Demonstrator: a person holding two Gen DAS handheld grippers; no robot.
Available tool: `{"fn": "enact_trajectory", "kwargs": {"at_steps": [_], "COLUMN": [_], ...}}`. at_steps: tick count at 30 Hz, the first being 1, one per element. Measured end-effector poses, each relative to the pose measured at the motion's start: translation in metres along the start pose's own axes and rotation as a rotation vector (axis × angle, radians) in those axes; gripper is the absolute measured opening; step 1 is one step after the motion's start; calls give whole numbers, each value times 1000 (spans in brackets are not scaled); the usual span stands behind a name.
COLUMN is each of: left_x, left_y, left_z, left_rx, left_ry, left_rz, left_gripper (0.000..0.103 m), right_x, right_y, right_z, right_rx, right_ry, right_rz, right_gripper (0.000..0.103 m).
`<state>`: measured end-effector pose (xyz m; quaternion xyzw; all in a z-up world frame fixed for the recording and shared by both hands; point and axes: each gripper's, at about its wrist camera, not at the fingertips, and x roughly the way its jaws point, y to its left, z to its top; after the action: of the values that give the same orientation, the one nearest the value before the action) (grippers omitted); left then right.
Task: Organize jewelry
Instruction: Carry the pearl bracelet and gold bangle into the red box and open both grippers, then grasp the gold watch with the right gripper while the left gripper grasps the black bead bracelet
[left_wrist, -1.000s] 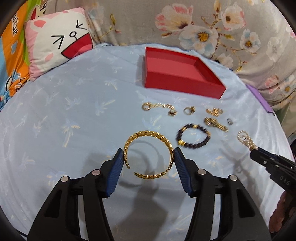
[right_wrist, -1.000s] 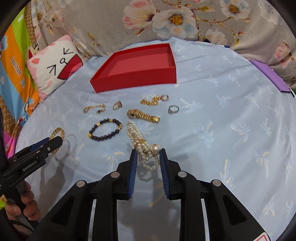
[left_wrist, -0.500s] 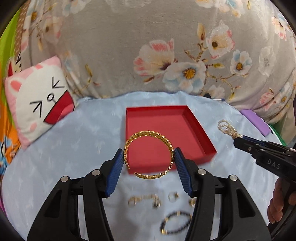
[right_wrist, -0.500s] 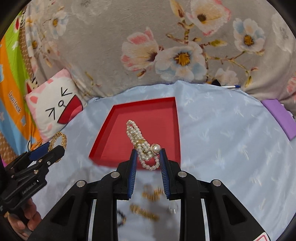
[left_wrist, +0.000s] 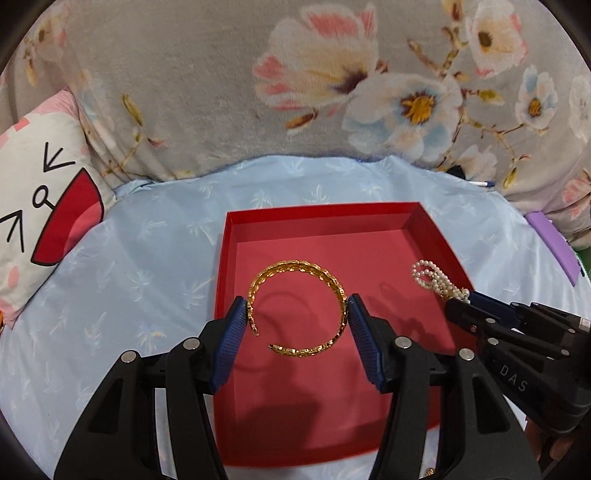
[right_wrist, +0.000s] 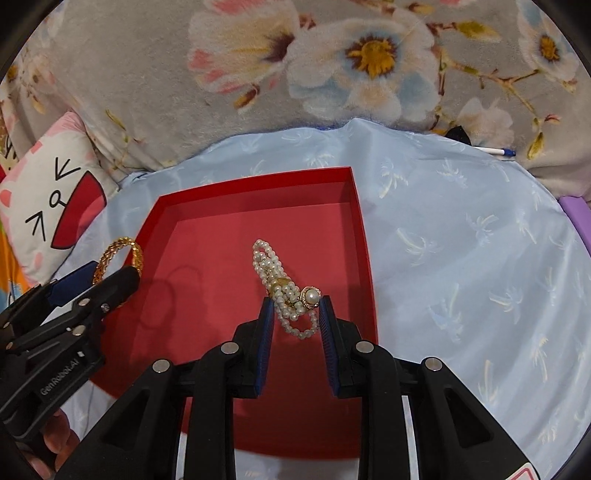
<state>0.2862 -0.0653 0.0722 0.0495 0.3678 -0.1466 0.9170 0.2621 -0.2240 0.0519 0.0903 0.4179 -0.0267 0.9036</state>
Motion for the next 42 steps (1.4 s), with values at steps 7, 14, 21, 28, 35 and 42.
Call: {"fn": "enact_trajectory", "kwargs": {"at_steps": [7,14,21,28,35,42], "left_x": [8,-42,-91,-123,-135,-136], "left_y": [11,33,41,31,19,21], "left_z": [-2,-25,-94,-169,-208,-220], "left_rx": [-23,-78,-92,-132,-104,-107], "left_ry": [1,-45,-23,43,61,66], "left_rz": [39,37,66,18,35,24], "left_gripper": [66,74,75,75,75,79], "right_x": [-13,-71,-117,-124,-110,-80], "right_y": [-2,-17,-23,-12,12,36], "right_z": [-5,-46,-132,-204,-196,-178], "right_rx": [5,57,80,26,-62,-152], "right_ry": [-53,-92,-59,33,8,31], "right_rz": [-1,63,82,105,80,65], "right_gripper": [35,39,40,40,40,40]}}
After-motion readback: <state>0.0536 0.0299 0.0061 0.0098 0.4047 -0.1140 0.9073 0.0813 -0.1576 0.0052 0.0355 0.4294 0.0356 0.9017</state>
